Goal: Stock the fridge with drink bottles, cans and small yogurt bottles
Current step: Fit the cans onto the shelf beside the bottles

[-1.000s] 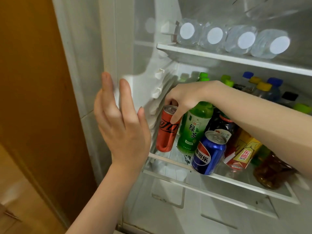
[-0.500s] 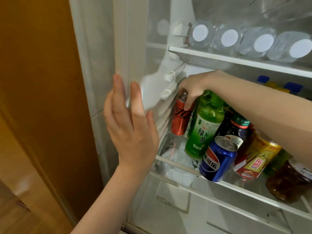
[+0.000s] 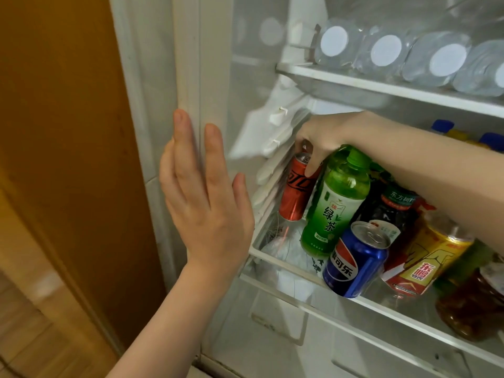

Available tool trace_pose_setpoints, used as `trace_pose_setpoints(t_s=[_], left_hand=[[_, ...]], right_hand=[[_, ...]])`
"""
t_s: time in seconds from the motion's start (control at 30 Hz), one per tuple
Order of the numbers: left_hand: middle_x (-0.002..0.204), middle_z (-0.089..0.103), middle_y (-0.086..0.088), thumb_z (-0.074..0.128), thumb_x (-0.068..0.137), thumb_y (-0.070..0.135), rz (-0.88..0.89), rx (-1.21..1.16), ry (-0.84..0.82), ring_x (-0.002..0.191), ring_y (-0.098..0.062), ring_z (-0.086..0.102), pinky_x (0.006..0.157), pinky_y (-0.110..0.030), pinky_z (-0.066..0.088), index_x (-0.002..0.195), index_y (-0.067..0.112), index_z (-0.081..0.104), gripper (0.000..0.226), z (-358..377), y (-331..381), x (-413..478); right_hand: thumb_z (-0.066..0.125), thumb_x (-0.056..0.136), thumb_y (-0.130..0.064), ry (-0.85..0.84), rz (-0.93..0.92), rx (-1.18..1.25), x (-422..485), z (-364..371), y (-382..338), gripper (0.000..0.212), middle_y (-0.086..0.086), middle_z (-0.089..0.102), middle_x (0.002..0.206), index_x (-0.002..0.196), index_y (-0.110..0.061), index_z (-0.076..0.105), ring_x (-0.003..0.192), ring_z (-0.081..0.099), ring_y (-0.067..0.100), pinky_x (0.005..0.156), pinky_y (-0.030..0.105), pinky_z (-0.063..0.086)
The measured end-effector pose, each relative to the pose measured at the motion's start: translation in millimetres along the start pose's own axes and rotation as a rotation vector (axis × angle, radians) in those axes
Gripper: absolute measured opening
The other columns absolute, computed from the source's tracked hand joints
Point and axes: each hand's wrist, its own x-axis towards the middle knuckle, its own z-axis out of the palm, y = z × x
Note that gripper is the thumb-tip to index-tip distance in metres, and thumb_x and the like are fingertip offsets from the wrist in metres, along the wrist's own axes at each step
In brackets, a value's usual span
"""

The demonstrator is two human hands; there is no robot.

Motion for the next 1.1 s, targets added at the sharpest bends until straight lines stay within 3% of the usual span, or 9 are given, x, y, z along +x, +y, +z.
trace_pose_setpoints(t_s=[0.2, 0.53, 0.7, 0.83, 1.0, 1.1], left_hand=[[0.138, 0.022, -0.026, 0.058, 0.089, 0.007, 0.008, -0.004, -0.001, 0.131, -0.036, 0.031, 0.11, -0.039, 0.03, 0.132, -0.002, 0.03, 0.052, 0, 0, 1], [0.138, 0.022, -0.026, 0.059, 0.089, 0.006, -0.004, -0.014, -0.015, 0.129, -0.038, 0.034, 0.109, -0.039, 0.03, 0.132, -0.001, 0.029, 0.052, -4, 3, 2], [0.138, 0.023, -0.026, 0.058, 0.09, 0.007, -0.001, -0.012, -0.006, 0.13, -0.037, 0.035, 0.11, -0.037, 0.029, 0.132, 0.003, 0.029, 0.051, -5, 2, 3], [0.137, 0.027, -0.029, 0.06, 0.085, 0.002, 0.021, -0.017, 0.007, 0.128, -0.039, 0.036, 0.11, -0.037, 0.028, 0.132, 0.003, 0.031, 0.055, -5, 1, 3], [0.139, 0.031, -0.031, 0.068, 0.078, 0.001, 0.019, -0.022, -0.016, 0.126, -0.04, 0.034, 0.112, -0.035, 0.025, 0.134, -0.001, 0.035, 0.066, -4, -2, 2], [0.138, 0.037, -0.033, 0.07, 0.071, -0.005, -0.017, -0.031, -0.041, 0.121, -0.045, 0.043, 0.112, -0.03, 0.021, 0.131, -0.001, 0.042, 0.067, -4, -2, 4]], right_hand=[[0.083, 0.062, -0.045, 0.007, -0.005, 0.041, -1, 1, 0, 0.06, -0.001, 0.061, 0.108, 0.113, -0.02, 0.063, 0.094, 0.058, 0.02, 0.084, 0.035, 0.052], [0.082, 0.06, -0.051, 0.049, 0.031, 0.146, -8, 2, 3, 0.068, -0.004, 0.06, 0.107, 0.116, -0.02, 0.061, 0.092, 0.059, 0.017, 0.076, 0.03, 0.052], [0.061, 0.078, -0.056, 0.16, 0.071, 0.287, -34, -6, 6, 0.056, -0.005, 0.059, 0.124, 0.127, -0.031, 0.055, 0.109, 0.055, 0.016, 0.092, 0.029, 0.045], [0.058, 0.085, -0.05, 0.237, 0.081, 0.406, -72, -6, -5, 0.05, -0.011, 0.058, 0.116, 0.131, -0.032, 0.052, 0.101, 0.051, 0.008, 0.08, 0.02, 0.039], [0.063, 0.083, -0.041, 0.446, 0.109, 0.571, -114, 8, -25, 0.036, -0.009, 0.067, 0.107, 0.117, -0.029, 0.062, 0.101, 0.06, 0.008, 0.094, 0.024, 0.044], [0.065, 0.083, -0.034, 0.723, 0.186, 0.647, -134, 26, -33, 0.026, -0.009, 0.067, 0.092, 0.107, -0.022, 0.068, 0.089, 0.062, 0.003, 0.08, 0.006, 0.041]])
